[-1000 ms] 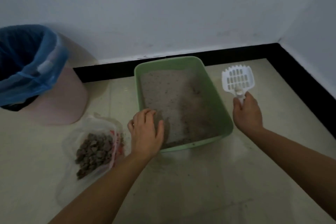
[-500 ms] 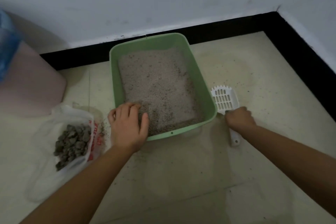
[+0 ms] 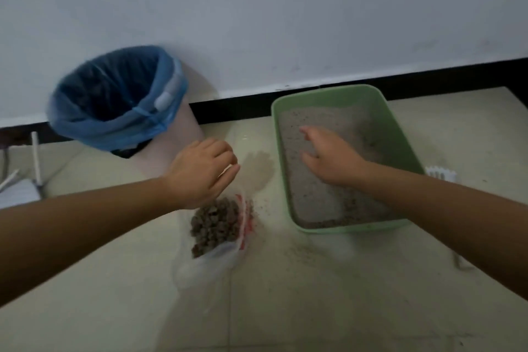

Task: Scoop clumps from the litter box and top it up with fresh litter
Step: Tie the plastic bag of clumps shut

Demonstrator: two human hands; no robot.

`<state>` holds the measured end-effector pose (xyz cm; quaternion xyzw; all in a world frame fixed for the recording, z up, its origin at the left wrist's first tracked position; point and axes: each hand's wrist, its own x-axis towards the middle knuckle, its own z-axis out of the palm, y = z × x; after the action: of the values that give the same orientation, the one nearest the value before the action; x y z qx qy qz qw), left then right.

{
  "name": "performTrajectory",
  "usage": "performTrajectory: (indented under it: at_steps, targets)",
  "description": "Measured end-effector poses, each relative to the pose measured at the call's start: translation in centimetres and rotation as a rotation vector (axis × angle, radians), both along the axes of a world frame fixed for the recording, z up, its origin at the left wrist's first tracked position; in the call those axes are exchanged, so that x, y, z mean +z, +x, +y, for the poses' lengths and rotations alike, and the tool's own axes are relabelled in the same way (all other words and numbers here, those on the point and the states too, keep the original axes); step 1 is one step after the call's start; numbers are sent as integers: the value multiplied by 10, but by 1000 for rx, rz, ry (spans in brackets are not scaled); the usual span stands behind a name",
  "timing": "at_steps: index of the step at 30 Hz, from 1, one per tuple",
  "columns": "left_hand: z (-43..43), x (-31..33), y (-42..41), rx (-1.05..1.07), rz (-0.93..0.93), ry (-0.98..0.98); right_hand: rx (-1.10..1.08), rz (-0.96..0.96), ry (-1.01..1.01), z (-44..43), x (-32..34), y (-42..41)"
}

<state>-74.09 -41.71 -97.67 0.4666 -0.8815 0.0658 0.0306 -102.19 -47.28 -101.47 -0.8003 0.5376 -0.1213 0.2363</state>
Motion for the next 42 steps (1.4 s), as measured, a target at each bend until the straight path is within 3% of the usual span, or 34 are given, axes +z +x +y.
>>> performTrajectory:
  at_steps: [4,12,15,17,19,20,23,26,30,32,35,39,42]
  targets:
    - [30,-17,62,-17,-5,73,197,101,111,6,-9,79]
    - [113,-89,104,-128,20,131,170,158,259,6,-57,206]
    - [140,-107,100,389,87,350,141,193,199,5,-65,225]
    - [137,-120,103,836,274,664,46,81,242,4,-64,224]
    - [120,-125,114,1024,508,980,-68,-74,304,4,-62,216]
    - [111,-126,119,1050,586,1042,-110,-124,322,6,-62,210]
    - [91,-119,126,1085,884,1011,-184,-249,366,18,-55,200]
    - [66,-99,130,1144,1165,815,-226,-304,349,30,-37,193]
    - [34,-70,138,1114,1435,655,-122,43,302,34,-10,178]
    - [29,-58,138,1055,1462,565,-156,59,199,32,-2,174]
    - [32,-50,135,1070,1431,502,-264,-101,116,33,7,168]
    - [47,-55,117,1098,1276,874,-268,-143,115,39,-1,162]
    - [52,-67,108,1095,1241,968,-290,-134,5,41,-4,158]
